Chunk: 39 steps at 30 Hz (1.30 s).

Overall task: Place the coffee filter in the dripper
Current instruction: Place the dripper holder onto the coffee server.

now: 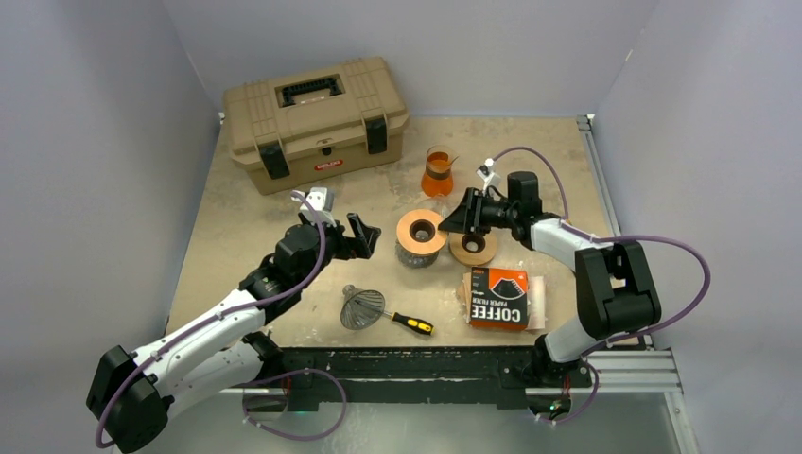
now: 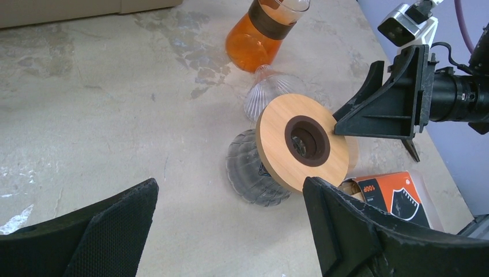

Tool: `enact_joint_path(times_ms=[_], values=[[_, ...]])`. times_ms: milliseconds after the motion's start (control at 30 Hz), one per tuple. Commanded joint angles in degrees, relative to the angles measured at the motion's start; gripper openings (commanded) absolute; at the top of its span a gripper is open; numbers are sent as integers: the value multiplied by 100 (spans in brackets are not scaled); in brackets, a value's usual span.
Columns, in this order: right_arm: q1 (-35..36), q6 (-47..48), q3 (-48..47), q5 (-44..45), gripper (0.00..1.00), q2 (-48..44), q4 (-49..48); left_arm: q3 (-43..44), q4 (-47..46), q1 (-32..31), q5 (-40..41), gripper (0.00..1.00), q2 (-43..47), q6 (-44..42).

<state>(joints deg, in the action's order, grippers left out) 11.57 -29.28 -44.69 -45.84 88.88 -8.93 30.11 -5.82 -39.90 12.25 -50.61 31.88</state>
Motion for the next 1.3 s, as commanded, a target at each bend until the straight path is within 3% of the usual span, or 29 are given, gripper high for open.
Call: enact_joint_path(times_ms=[0,267,700,900,1267], values=[[11,308,-247,78,55,15,266,127,-52,-20,66,96,86,-69],[142,242,-322,-97,36,15,271,121,-45,-26,76,96,87,-60],[414,148,-443,5,36,-11,258,74,-84,-21,56,96,86,2],[416,415,-532,285,44,40,522,57,-48,-22,65,96,126,-2],[416,739,-427,726,78,-636,705,215,484,-21,305,95,246,-224]])
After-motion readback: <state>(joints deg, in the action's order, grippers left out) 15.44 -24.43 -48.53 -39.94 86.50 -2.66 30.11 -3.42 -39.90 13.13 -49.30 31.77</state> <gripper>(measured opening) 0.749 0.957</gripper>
